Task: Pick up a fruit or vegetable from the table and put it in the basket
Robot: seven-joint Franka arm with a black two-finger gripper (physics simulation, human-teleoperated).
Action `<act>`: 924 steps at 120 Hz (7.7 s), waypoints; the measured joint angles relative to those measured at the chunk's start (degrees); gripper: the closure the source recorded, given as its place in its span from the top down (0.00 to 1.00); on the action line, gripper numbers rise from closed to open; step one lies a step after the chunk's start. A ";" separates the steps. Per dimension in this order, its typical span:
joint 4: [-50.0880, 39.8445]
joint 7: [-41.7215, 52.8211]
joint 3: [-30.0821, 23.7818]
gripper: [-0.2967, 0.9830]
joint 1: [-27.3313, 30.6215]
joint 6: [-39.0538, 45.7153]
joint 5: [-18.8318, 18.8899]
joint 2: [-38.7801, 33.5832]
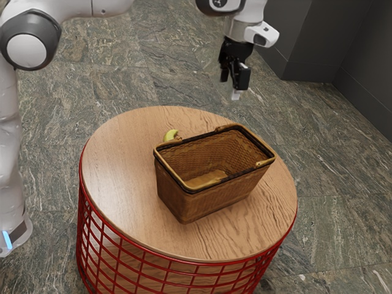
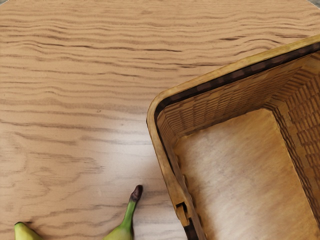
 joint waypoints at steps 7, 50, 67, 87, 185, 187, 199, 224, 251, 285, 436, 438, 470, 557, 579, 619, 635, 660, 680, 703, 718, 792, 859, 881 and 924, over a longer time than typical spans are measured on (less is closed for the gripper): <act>0.38 -0.37 0.09 0.77 -0.27 -0.21 0.02 0.08; 5.07 -11.50 -0.18 0.77 -2.55 -2.51 -0.56 1.06; 5.44 -24.90 -0.15 0.77 -6.89 -3.90 -0.96 1.53; 5.31 -39.26 -0.30 0.77 -8.09 -5.08 -1.96 1.70; -21.22 -77.30 2.99 0.77 -6.62 4.98 -1.29 -16.14; -21.24 -77.67 3.34 0.77 -6.64 5.00 -1.25 -16.11; -21.99 -79.71 6.67 0.77 -6.60 5.15 -1.04 -15.79; -24.05 -83.82 9.35 0.77 -6.53 5.93 0.19 -15.59; -27.23 -86.06 9.98 0.77 -6.54 7.69 1.96 -15.57; -35.89 -89.93 11.11 0.77 -6.54 12.92 2.63 -18.86; -51.84 -95.37 16.21 0.77 -6.57 30.48 2.68 -20.93; -51.95 -95.37 16.45 0.77 -6.56 30.59 2.66 -20.92; -53.40 -94.96 16.94 0.77 -6.60 33.05 2.65 -20.57; -55.63 -92.84 17.02 0.76 -6.81 39.28 2.65 -17.53; -55.69 -92.51 16.97 0.76 -6.81 40.32 2.47 -16.15; -55.68 -92.09 16.93 0.76 -6.98 41.40 2.21 -14.57; -55.69 -91.97 16.93 0.75 -6.98 41.77 2.16 -14.35; -55.72 -91.75 16.93 0.63 -6.98 42.07 2.09 -13.97; -55.69 -91.38 17.00 0.57 -6.97 42.13 2.00 -13.97; -55.44 -90.43 17.20 0.43 -6.69 41.85 1.98 -14.14; -55.41 -89.91 17.19 0.39 -6.72 41.65 2.04 -14.59; -48.00 -88.03 12.51 0.37 -4.58 30.65 6.20 -28.47; -38.48 -87.09 -6.02 0.35 -4.63 21.01 5.19 -26.83; -38.39 -86.88 -8.44 0.36 -4.62 20.37 4.48 -26.36; -38.25 -86.57 -11.00 0.68 -4.63 21.57 4.18 -25.61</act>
